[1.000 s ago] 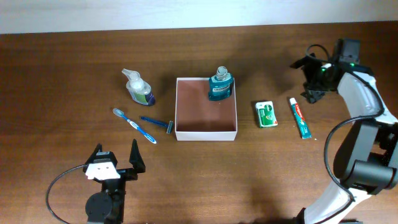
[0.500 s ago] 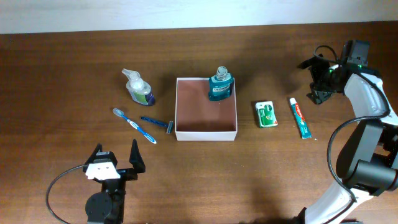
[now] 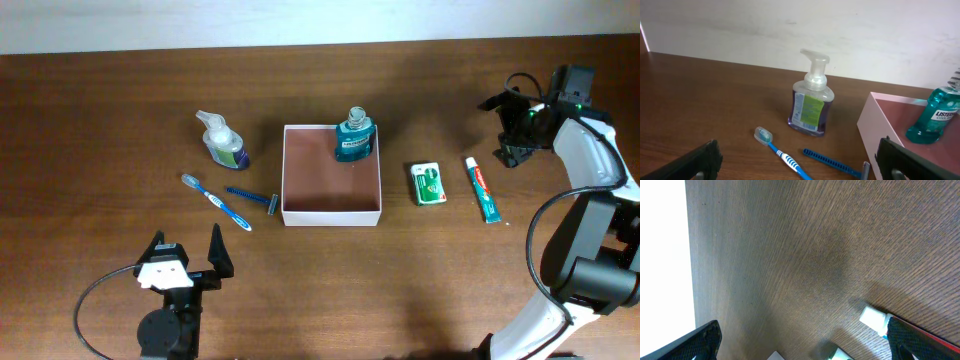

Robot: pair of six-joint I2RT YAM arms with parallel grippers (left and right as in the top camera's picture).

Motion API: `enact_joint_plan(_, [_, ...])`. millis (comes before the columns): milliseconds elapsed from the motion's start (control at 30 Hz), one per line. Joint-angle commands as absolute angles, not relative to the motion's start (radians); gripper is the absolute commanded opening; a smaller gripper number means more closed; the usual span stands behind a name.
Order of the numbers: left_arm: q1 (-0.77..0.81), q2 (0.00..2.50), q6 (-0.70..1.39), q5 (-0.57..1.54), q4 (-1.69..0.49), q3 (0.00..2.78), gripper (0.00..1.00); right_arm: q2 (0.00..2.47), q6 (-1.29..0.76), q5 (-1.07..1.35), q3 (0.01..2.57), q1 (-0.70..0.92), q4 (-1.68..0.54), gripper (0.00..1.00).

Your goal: Pack container

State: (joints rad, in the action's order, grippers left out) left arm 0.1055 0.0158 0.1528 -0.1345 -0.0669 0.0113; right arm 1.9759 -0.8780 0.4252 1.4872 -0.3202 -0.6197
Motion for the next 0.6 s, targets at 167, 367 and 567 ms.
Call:
enact_joint_plan(167, [0.109,0.013,0.137,-0.127,-0.069,0.009,0.99,1.989,-0.864,0.434,1.483,-0.321,-0.62,0.98])
enact_joint_plan(367, [0.109,0.013,0.137,-0.127,-0.069,0.009,0.99,1.989,-0.898,0.432,1.483,-0.321,-0.552,0.99])
enact_joint_plan(567, [0.109,0.013,0.137,-0.127,-0.069,0.009,1.0,1.989,-0.857,0.414,1.483,-0.321,-0.572,0.98])
